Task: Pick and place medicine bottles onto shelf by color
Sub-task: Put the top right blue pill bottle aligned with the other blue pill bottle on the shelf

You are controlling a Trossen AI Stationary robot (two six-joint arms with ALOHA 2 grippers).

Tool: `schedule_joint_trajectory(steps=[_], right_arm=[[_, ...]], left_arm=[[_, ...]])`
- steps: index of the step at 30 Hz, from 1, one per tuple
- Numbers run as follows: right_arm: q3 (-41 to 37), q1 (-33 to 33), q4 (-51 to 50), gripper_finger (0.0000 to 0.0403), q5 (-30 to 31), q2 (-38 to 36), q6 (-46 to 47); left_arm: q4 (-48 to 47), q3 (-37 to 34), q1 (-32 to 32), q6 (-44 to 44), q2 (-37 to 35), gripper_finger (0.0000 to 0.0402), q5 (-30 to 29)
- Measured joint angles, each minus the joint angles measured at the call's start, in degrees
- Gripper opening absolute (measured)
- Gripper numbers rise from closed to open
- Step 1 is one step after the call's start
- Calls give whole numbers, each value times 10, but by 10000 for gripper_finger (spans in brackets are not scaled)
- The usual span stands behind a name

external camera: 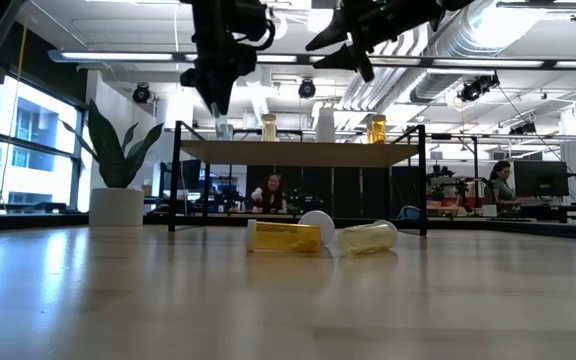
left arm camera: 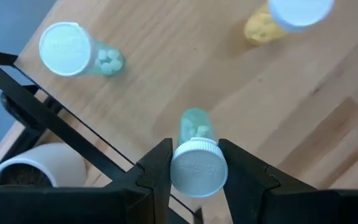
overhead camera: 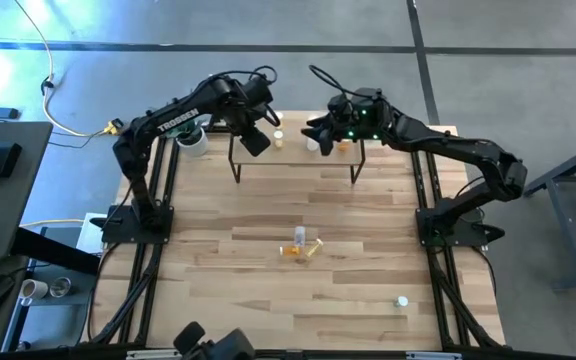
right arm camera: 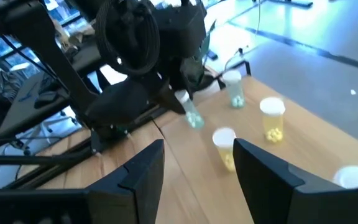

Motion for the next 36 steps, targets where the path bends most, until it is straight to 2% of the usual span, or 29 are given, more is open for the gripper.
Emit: schedule_joint_trajectory(steps=[10,36], right_arm=[[0,0,-47,183,-2,0,-1],[0,2,-59,183,-2,0,1]], left_arm=[[0,0,5,2,12,109,-12],[2,0,1,37,24,114,-22]])
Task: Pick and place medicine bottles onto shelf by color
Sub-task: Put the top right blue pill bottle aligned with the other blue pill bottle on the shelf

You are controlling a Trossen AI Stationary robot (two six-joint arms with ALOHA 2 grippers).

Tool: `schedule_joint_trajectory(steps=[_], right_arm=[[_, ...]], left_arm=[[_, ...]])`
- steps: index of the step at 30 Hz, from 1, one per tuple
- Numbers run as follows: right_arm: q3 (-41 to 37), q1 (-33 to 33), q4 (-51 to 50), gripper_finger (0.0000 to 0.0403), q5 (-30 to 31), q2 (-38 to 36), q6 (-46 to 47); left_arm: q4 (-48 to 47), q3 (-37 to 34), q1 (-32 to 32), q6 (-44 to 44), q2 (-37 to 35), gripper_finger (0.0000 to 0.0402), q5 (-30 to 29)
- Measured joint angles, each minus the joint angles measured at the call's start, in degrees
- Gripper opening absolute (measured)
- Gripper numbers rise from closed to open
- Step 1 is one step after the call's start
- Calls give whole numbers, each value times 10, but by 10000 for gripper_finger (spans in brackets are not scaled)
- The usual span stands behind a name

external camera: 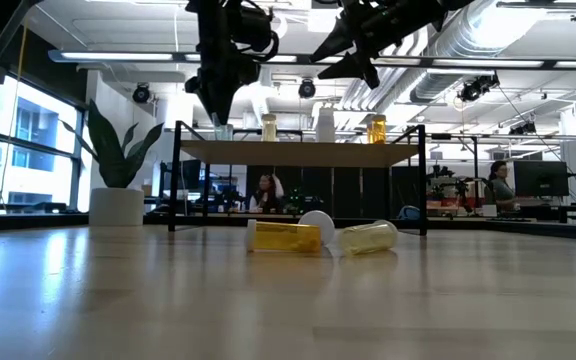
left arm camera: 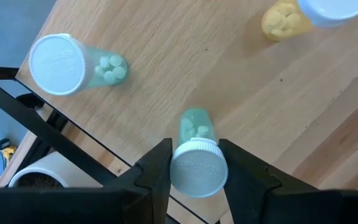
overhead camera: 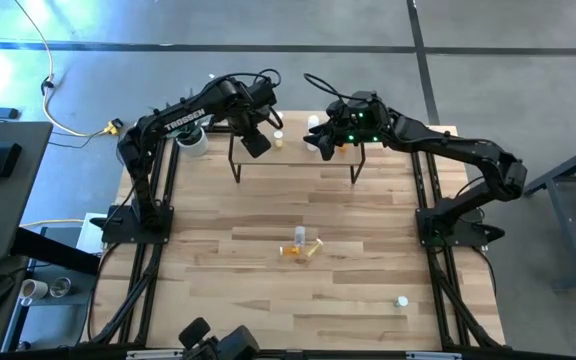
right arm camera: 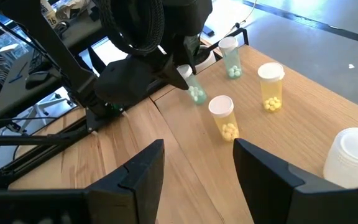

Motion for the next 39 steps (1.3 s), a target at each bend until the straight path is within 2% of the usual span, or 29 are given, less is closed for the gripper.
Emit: schedule_joint_trajectory(steps=[13,27,39], right_arm=[[0,0,0,183,0,0,0],[0,0,0,183,2,0,0],[0,5,0,183,2,0,18]], left_arm=[[11,0,0,0,0,144,-1],[19,1,0,0,-8,147,-2],[2,117,0,34,-9,147,-5]])
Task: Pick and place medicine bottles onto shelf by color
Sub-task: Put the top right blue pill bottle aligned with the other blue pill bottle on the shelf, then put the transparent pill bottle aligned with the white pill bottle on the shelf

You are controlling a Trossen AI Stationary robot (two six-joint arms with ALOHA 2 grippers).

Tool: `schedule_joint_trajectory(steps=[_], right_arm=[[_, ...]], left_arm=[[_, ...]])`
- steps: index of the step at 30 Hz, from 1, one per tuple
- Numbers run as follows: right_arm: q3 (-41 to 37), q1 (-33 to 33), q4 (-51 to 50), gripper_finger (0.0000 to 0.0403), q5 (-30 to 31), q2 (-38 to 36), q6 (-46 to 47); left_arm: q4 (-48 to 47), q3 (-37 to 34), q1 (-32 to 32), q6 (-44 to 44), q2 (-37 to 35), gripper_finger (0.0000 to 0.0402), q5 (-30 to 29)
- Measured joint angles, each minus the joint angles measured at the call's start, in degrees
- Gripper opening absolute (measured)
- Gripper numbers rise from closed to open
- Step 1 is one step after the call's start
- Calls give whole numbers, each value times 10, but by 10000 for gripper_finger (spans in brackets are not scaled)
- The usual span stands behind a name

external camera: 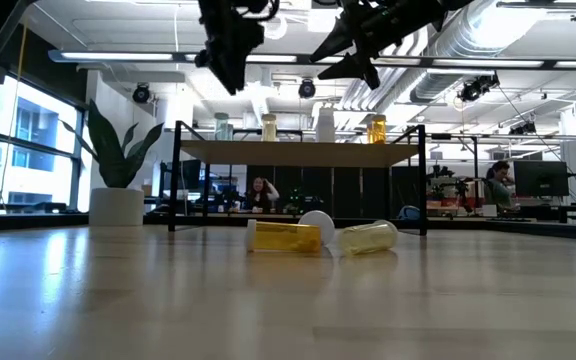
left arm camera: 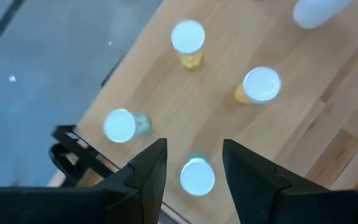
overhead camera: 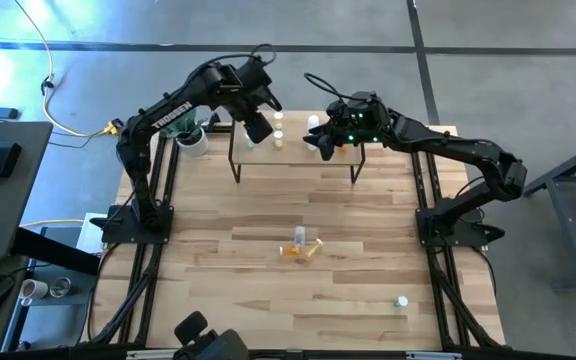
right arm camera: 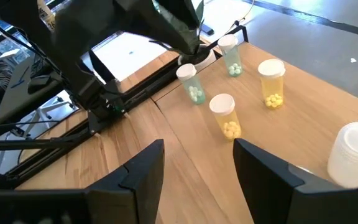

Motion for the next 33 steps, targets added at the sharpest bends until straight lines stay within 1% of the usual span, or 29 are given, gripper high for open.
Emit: schedule_joint_trajectory(steps=[3,7,9,11,14,18,25,28,33], right_arm=[[0,9,0,183,0,0,3],[0,26,0,183,-3,0,18],[0,35,-1,183,-3,0,28],[0,45,-4,183,-3,0,34],[0,60,-16,183,-2,0,53],[0,87,-42,183,-2,0,87],[0,147,-95,183,9,0,159],[0,175,-124,183,35,0,186],[0,216,-198,183,75,0,237]], left_arm=[[-11,21,0,23,-10,147,-1],[-12,22,-10,33,-47,147,-2],[-4,13,-17,33,-73,147,-1],[20,-12,-27,38,-104,147,-1],[73,-80,-35,41,-158,147,2],[161,-196,-49,35,-238,147,2],[309,-379,-81,12,-351,147,35],[365,-442,-103,10,-385,147,43],[442,-525,-141,-2,-416,147,53]])
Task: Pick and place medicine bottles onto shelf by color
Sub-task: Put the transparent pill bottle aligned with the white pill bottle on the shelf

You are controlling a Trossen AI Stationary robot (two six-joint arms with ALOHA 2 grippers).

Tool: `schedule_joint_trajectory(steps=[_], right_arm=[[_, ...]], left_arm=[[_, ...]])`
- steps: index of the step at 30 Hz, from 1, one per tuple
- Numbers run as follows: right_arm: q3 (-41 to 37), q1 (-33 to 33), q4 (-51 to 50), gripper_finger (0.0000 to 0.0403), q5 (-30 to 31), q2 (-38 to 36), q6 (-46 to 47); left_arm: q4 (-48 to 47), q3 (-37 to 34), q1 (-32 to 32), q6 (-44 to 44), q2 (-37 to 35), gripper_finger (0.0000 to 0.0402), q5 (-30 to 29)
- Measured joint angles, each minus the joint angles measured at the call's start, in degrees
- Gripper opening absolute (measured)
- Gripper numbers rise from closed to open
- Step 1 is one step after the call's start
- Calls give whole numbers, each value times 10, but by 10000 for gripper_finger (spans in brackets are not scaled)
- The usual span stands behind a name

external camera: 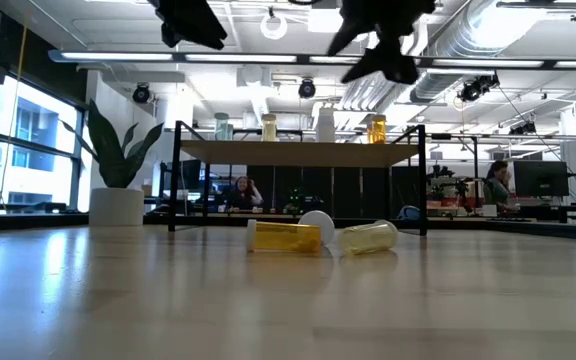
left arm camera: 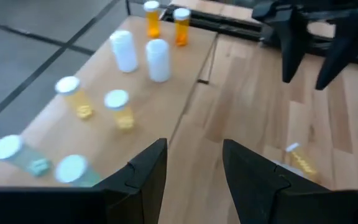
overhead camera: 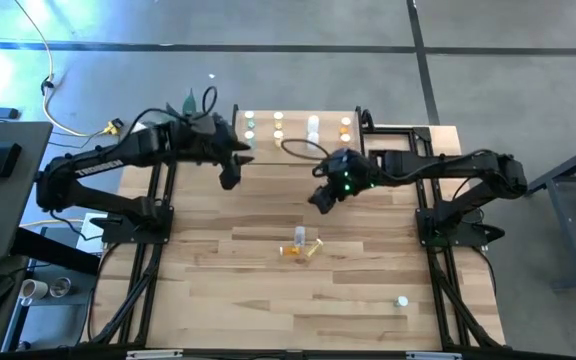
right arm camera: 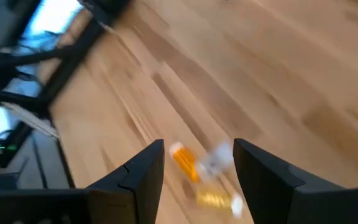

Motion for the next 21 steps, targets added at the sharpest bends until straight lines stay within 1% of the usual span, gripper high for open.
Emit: schedule_joint_trajectory(steps=[5,8,15,21], right_arm=[[0,42,-89,183,36,0,86],[0,69,-131,183,73,0,154],[0,115,-159,183,156,1,313],[0,135,-152,183,184,5,322]], left_arm=[[56,-49,-32,-16,-4,147,0],[91,-70,-50,-18,-4,147,0],[119,-73,-72,-9,1,147,-2],[106,-73,-72,-19,1,147,-2]])
